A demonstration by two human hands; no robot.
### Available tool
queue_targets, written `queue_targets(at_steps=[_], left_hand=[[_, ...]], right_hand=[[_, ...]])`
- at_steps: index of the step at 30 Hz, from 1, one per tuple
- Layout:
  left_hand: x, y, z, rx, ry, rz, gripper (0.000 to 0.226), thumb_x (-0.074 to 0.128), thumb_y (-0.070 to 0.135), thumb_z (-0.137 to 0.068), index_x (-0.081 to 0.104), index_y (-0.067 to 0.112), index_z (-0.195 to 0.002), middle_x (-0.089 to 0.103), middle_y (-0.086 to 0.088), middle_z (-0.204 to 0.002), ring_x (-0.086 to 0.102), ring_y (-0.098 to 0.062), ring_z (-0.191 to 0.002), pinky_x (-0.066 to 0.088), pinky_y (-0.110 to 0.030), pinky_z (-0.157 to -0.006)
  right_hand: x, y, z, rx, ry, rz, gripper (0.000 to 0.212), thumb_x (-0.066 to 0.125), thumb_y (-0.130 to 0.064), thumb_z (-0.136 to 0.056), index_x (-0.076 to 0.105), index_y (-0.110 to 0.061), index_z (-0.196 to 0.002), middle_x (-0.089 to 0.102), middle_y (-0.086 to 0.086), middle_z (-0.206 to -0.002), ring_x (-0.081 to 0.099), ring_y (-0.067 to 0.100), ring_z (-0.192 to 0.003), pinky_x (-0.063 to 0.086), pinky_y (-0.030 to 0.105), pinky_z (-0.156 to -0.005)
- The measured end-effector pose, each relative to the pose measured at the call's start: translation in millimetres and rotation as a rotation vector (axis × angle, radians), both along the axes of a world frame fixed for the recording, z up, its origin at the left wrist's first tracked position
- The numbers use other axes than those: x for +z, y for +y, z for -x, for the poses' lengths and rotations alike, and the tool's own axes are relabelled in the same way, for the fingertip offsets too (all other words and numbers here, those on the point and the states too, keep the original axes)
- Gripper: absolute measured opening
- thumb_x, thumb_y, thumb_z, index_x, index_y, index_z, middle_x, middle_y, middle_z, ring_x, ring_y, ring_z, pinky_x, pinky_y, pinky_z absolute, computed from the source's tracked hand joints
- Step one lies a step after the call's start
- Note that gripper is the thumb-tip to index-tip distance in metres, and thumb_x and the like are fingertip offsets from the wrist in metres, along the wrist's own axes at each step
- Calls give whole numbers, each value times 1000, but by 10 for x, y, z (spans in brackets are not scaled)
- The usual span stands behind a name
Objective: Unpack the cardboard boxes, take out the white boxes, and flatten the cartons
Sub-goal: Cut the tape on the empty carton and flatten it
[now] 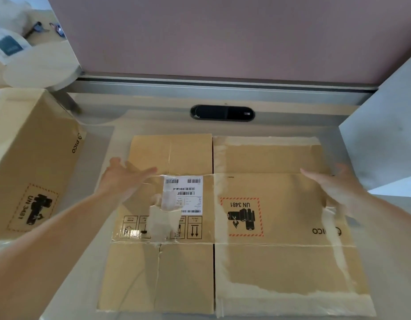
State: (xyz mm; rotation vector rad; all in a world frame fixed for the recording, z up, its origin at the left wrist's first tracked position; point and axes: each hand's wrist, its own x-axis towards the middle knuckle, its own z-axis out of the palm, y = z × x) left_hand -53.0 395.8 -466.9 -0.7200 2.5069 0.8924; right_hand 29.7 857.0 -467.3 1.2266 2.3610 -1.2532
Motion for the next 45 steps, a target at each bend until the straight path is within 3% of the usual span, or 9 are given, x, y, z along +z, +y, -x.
queue_targets(at_steps=[4, 9, 14, 19, 22, 27, 30, 36, 45], left_hand=[[59, -72, 189, 96, -36, -203, 76, 87, 67, -61, 62, 9, -103, 72, -9, -87, 72, -27, -75, 56, -39, -59], [62, -138, 317, 228, 185, -466, 67, 97, 43, -60, 62, 23, -113, 75, -5, -110, 76, -25, -93, 63, -50, -85], [-24, -225, 397, 183, 207, -452, 65, 97, 38, -61, 61, 29, -113, 75, 2, -110, 75, -25, -99, 61, -47, -88], [-228, -41, 274, 18, 227, 23, 85, 90, 43, -71, 43, 24, -139, 56, 1, -126, 55, -27, -120, 51, -33, -81], [-287, 217, 25, -345, 387, 205, 91, 80, 45, -80, 28, 28, -153, 23, -4, -163, 24, -32, -150, 25, -54, -122], [-434, 739, -415, -1045, 387, 275, 93, 34, 88, -88, -4, 47, -162, -13, 9, -173, -20, -14, -157, -5, -58, -127], [-593, 839, -496, -1085, 434, 383, 88, 22, 88, -92, -3, 43, -163, -8, 4, -174, -17, -20, -159, 2, -66, -123], [-653, 831, -518, -1114, 447, 422, 84, 19, 84, -95, -6, 42, -163, -4, 3, -174, -11, -21, -160, 3, -67, -123], [-553, 10, -1126, -932, 388, 414, 87, 26, 78, -96, 5, 31, -166, 3, -5, -174, -7, -26, -160, 6, -60, -127]], right_hand=[[57, 43, 95, -65, -42, 143, 112, 92, -72, -42, 59, -15, -133, 69, 7, -124, 68, 32, -112, 57, 52, -97], [132, 118, 99, -151, 215, 293, 60, 90, -50, -52, 70, -26, -103, 81, -3, -96, 79, 16, -79, 62, 34, -57], [97, 106, 119, -148, 349, 338, 57, 91, -33, -65, 66, -25, -116, 79, -6, -107, 78, 13, -91, 63, 36, -69], [-105, -86, 214, 88, 291, -187, 55, 90, -28, -77, 60, -23, -124, 69, -1, -119, 68, 20, -111, 53, 42, -94], [-206, -350, 164, 247, 249, -340, 110, 90, -31, -77, 19, -22, -161, 26, 11, -164, 27, 32, -151, 27, 52, -124], [-346, -1106, -123, 754, 276, -490, 109, 59, -71, -86, -6, -33, -164, 0, -2, -173, 0, 22, -160, 9, 52, -128], [-556, -1309, -192, 1010, 198, -650, 97, 21, -87, -91, -12, -32, -164, -9, 0, -174, -10, 25, -160, 6, 59, -128], [-625, -1331, -197, 1077, 126, -698, 96, 8, -88, -90, -10, -31, -165, -15, 1, -174, -17, 26, -159, 2, 62, -126], [-528, -905, -1161, 1154, 188, -685, 98, 35, -83, -92, 10, -25, -167, 3, 2, -175, 5, 30, -161, 16, 65, -123]])
